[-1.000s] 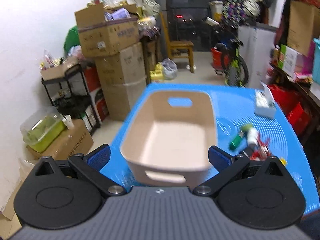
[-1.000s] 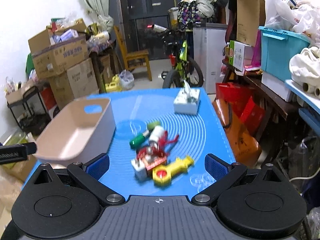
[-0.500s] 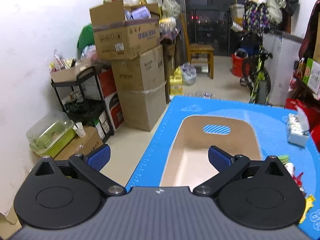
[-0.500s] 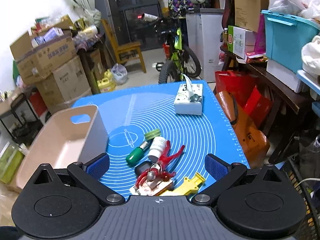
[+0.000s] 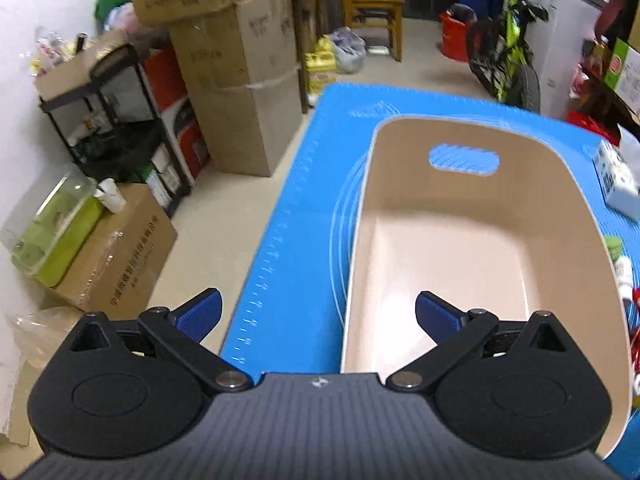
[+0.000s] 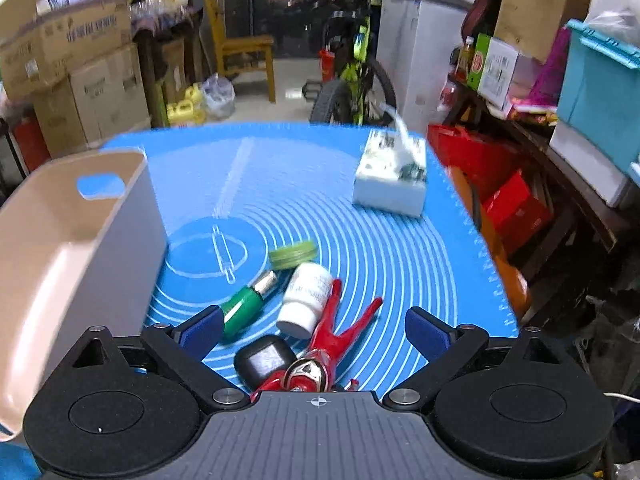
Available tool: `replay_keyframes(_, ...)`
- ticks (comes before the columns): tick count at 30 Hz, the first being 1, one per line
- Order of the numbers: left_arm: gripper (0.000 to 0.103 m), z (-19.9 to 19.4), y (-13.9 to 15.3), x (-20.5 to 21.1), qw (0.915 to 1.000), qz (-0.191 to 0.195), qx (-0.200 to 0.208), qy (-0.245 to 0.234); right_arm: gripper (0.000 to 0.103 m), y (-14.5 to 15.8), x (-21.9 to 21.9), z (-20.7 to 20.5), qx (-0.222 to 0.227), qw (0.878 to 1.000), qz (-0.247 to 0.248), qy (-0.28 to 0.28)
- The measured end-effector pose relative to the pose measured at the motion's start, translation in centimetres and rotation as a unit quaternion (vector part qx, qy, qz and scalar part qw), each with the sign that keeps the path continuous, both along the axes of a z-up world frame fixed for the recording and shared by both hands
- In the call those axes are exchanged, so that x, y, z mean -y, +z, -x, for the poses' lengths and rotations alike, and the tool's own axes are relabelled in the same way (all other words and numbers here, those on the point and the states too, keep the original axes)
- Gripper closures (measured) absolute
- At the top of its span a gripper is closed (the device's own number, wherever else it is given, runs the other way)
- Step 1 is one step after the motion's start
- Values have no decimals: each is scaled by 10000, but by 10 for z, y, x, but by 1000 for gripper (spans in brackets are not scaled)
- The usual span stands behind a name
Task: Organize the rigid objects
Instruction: 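Grasp the bin rim with the left gripper while the right gripper grasps the red toy figure, then carry the red toy figure into the bin with the right gripper and release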
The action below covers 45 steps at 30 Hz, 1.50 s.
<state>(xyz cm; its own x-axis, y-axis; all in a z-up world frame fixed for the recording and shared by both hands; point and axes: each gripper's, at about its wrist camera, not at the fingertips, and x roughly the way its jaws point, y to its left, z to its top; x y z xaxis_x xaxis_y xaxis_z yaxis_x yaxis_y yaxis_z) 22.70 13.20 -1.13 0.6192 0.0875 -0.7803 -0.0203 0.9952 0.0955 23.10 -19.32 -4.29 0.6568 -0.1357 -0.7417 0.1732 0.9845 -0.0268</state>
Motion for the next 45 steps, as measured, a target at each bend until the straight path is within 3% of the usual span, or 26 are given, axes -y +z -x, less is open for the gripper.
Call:
replay_keyframes(2,6,-3,-5,-2,9999,31,-74,-83,8,-9,0,-7,-165,9998,-39,-51)
replay_keyframes(4,19,-4,-10,-4,9997,67,-232,-103,10,-18,-1,-12,-299,9995,-9,-78)
replay_keyframes(9,25,-7,-11,-10,9992,57,-401,-54,15,-32,4,-19,-594,9981,-11,-182)
replay_keyframes(12,34,-9,-13,-10,9987,131,-499,-55,21,-39,13,-23,-756,9965,-178,-314)
replay_keyframes(14,47,-10,-16,-11,9982,159,-570,-44,26,-43,19,-26,-854,9948,-375,-398)
replay_keyframes(18,60,-12,-22,-13,9973,204,-706,-65,30,-48,26,-31,-965,9918,-644,-535)
replay_keyframes(24,74,-14,-28,-12,9956,295,-873,-183,44,-56,36,-40,-1133,9868,-870,-768)
replay_keyframes(30,96,-15,-30,-8,9944,405,-924,-312,67,-60,40,-43,-1227,9828,-1114,-816)
replay_keyframes(37,97,-14,-32,-7,9946,426,-902,-293,68,-50,35,-36,-1136,9863,-896,-792)
replay_keyframes(45,97,-12,-32,-5,9947,413,-893,-296,68,-10,27,-25,-388,9941,-683,-754)
